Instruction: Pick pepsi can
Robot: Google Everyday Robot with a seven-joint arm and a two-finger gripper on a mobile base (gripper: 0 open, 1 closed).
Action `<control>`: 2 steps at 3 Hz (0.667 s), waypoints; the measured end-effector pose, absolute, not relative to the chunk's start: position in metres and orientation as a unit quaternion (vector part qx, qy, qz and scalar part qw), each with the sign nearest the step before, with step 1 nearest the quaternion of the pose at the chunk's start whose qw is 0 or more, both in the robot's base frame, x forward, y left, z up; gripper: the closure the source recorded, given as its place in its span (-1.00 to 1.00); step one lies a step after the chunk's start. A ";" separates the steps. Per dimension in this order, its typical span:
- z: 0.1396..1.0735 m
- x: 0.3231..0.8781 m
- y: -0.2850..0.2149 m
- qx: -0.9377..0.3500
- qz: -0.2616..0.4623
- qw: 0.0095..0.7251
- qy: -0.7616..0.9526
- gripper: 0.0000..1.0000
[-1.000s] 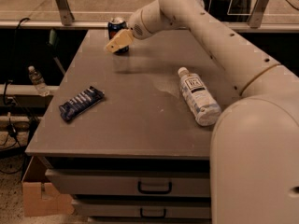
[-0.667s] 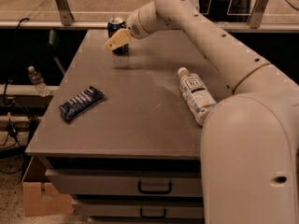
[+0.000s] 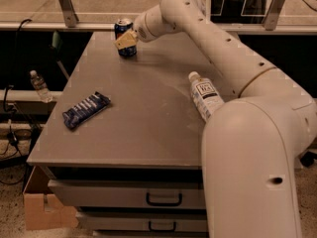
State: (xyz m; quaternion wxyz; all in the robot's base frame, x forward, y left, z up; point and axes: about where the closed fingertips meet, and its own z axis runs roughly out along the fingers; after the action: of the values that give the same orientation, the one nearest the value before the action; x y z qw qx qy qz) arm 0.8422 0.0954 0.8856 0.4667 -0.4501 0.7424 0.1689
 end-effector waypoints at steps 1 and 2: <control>0.893 0.843 0.087 -0.443 0.163 0.479 0.740 0.28; 0.918 0.833 0.077 -0.442 0.159 0.501 0.727 0.72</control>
Offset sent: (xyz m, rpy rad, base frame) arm -0.0268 -0.0404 0.0740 0.0565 -0.1468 -0.0225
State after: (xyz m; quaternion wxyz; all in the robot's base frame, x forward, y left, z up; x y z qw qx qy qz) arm 0.8328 0.0767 0.9181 0.5005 -0.4422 0.7270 0.1594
